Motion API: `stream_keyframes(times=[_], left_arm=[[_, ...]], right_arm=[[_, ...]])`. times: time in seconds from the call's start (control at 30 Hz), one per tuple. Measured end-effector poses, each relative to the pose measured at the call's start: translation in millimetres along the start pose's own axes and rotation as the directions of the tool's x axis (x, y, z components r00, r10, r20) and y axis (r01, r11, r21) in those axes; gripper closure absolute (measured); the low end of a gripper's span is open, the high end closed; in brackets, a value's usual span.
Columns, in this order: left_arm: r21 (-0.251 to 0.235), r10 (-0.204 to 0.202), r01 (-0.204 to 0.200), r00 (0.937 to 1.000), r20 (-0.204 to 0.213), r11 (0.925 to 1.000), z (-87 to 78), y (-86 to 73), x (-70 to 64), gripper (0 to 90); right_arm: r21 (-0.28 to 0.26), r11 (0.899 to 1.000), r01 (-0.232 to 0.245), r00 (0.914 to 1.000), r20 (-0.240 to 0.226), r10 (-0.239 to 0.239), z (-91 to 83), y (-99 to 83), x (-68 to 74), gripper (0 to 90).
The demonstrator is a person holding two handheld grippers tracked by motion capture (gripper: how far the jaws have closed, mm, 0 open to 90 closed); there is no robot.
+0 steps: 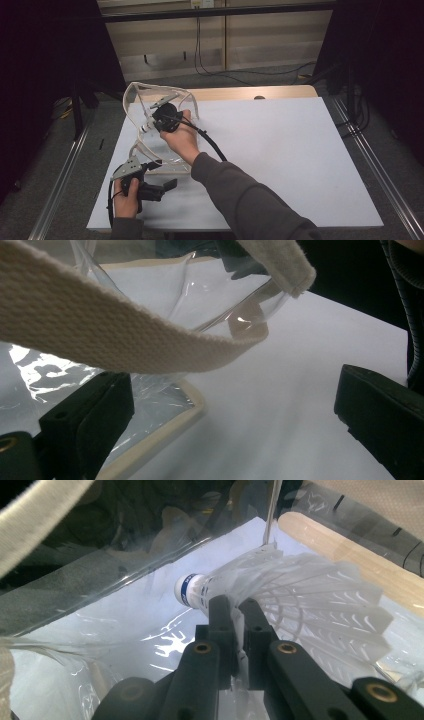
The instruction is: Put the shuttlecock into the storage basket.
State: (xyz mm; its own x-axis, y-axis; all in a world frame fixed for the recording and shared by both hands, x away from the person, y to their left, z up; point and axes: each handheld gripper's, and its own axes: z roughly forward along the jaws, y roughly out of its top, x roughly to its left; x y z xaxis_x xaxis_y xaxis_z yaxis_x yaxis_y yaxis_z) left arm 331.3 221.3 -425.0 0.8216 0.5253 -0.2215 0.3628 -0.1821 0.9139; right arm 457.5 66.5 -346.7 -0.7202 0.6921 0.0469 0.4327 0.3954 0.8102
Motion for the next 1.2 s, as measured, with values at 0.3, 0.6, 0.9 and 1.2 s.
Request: stream_keyframes(times=[0.3, 0.6, 0.9, 1.2], left_arm=[[0.002, -0.001, 0.001, 1.0000, 0.002, 1.0000, 0.3, -0.1, 0.0, 2.7], [0.004, 0.002, -0.002, 1.0000, -0.010, 1.0000, 0.5, 0.0, -0.6, 2.7], [0.004, 0.000, 0.000, 1.0000, -0.010, 1.0000, 0.6, -0.2, -0.5, 2.7], [0.000, 0.003, -0.003, 0.9999, -0.012, 1.0000, 0.5, 0.0, -0.6, 2.7]], right_arm=[[0.023, 1.000, 0.014, 0.9999, -0.006, -0.014, 2.8, -2.6, 0.2, 86.4], [0.051, 0.998, 0.031, 0.9995, -0.005, -0.031, 4.4, -4.3, 1.0, 86.3], [0.067, 0.997, 0.049, 0.9987, -0.018, -0.048, 6.0, -5.3, 1.7, 82.7], [0.092, 0.995, 0.026, 0.9992, -0.033, -0.023, 7.7, -6.2, 1.8, 64.5]])
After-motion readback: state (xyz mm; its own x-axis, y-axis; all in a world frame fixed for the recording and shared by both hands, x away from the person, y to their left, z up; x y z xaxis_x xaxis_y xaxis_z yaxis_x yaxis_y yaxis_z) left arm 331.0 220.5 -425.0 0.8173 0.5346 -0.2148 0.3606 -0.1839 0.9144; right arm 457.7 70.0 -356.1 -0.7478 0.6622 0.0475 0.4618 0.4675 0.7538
